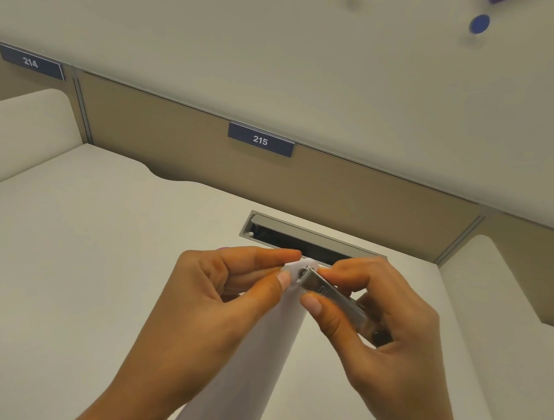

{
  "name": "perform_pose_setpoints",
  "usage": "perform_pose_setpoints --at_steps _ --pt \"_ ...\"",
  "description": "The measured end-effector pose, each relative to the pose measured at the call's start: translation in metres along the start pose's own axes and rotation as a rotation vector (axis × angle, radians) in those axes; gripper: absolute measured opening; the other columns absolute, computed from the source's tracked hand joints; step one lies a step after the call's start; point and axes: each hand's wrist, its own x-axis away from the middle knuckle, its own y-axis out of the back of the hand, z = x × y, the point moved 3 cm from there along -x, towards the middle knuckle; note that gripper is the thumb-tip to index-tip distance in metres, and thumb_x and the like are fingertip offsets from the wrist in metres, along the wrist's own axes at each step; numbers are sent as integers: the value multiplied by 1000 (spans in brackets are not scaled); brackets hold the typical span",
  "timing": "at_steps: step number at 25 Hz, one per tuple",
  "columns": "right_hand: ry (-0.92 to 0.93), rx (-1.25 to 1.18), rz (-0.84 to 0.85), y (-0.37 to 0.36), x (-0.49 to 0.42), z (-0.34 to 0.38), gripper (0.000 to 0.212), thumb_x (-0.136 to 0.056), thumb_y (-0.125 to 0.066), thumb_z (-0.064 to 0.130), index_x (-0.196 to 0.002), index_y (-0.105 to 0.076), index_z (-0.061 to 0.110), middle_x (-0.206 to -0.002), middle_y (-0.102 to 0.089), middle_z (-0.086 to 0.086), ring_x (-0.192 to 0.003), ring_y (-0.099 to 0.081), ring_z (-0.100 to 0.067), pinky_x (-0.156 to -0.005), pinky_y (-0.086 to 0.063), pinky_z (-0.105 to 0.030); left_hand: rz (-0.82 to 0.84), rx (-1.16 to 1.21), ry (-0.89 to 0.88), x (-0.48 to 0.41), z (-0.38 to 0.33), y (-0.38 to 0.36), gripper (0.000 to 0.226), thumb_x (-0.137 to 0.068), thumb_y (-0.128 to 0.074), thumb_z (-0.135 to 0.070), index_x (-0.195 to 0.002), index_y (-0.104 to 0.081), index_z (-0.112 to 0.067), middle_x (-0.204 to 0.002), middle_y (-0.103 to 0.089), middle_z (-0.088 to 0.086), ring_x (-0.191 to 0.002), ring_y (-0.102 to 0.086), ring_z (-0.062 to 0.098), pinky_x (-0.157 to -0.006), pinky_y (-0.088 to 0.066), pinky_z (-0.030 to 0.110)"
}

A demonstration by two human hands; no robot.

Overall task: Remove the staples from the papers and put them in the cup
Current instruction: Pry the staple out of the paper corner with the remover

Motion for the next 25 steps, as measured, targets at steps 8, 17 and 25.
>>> perform_pose_setpoints --at_steps 8,17,25 --pt "135 -22 72 3 -5 -7 19 -80 -69 36 -92 -65 22 -94 -60 16 -85 -63 -11 -62 -51 -11 103 -38 9 -3 -2 3 22 -70 -64 -35 -89 -76 -35 -80 -75 -25 -80 -70 -8 -60 -49 2" --pt "251 -30 211 7 -8 -16 20 -82 -70 32 -99 -63 24 -101 -58 8 -92 -63 -13 -67 -58 -20 175 5 121 -10 8 5 19 -71 -67 -32 -86 -79 -31 -86 -77 -17 -83 -72 3 -62 -54 10" --pt "250 -80 123 9 -2 -17 22 -81 -70 34 -100 -65 23 -99 -56 7 -90 -62 -9 -66 -54 -11 226 43 140 -15 5 5 28 -72 -65 -31 -95 -78 -22 -89 -78 -2 -82 -75 17 -71 -60 23"
